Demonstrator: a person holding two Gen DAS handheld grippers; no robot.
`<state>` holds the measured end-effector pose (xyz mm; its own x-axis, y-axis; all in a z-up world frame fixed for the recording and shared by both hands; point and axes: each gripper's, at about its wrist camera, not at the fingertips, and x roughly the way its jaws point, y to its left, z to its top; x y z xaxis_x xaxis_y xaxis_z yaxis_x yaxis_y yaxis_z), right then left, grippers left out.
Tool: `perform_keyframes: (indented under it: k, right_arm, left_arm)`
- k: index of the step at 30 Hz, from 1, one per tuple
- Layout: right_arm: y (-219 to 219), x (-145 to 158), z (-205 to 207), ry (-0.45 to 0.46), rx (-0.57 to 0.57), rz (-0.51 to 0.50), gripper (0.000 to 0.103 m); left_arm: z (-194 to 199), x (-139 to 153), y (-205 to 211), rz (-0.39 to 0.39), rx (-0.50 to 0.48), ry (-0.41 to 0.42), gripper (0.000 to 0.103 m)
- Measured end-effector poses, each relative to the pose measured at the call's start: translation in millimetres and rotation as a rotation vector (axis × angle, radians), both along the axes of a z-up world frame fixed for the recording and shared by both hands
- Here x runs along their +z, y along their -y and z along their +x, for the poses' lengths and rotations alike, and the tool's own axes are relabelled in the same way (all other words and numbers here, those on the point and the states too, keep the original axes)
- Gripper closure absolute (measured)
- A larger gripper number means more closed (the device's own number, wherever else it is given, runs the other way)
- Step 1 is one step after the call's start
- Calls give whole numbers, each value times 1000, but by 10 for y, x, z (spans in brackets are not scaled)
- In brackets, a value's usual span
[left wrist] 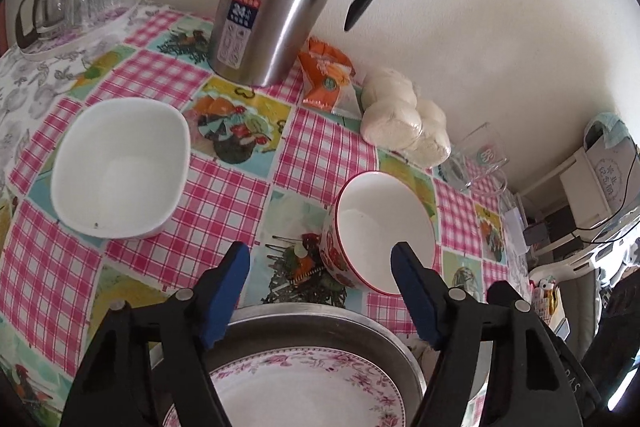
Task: Organize plates and bowls
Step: 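Close both tools on the rim of the strawberry bowl, then lift the strawberry bowl with both tools toward the steel plate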
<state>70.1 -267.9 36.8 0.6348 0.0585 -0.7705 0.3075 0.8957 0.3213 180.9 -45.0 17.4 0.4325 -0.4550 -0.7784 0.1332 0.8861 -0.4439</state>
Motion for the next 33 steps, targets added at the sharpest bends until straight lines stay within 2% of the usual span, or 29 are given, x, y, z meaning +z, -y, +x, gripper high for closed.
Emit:
perform_keyframes:
  k: [2,6,8,12,17,22,26,33]
  right_arm:
    - [-41,-74,86,-20,18,5,24]
    - [-102,-224,250,-64,45,0,32]
    - [-116,-296,320,-83,57,1,41]
    - [-106,-435,426,-111,67,7,48]
    - [-80,-584,504,-138,77,21,60]
    - [-87,-667,578,-138,87,38,65]
    - [-127,-721,650,-142,109,40,70]
    - [-140,-797,700,-148,116,69,72]
  left_arm:
    - [53,-71,36,2,-9,-18,31]
    - [131,-156,116,5,-33,-36,40]
    - [169,-186,155,13,-42,-40,44]
    - [246,-243,201,3,-52,-56,47]
    - [336,-308,277,31,-59,-75,62]
    - [386,-400,376,50,-80,-87,77]
    - [405,-438,436,53,-99,-92,83]
    - [409,-468,505,69,-123,-82,85]
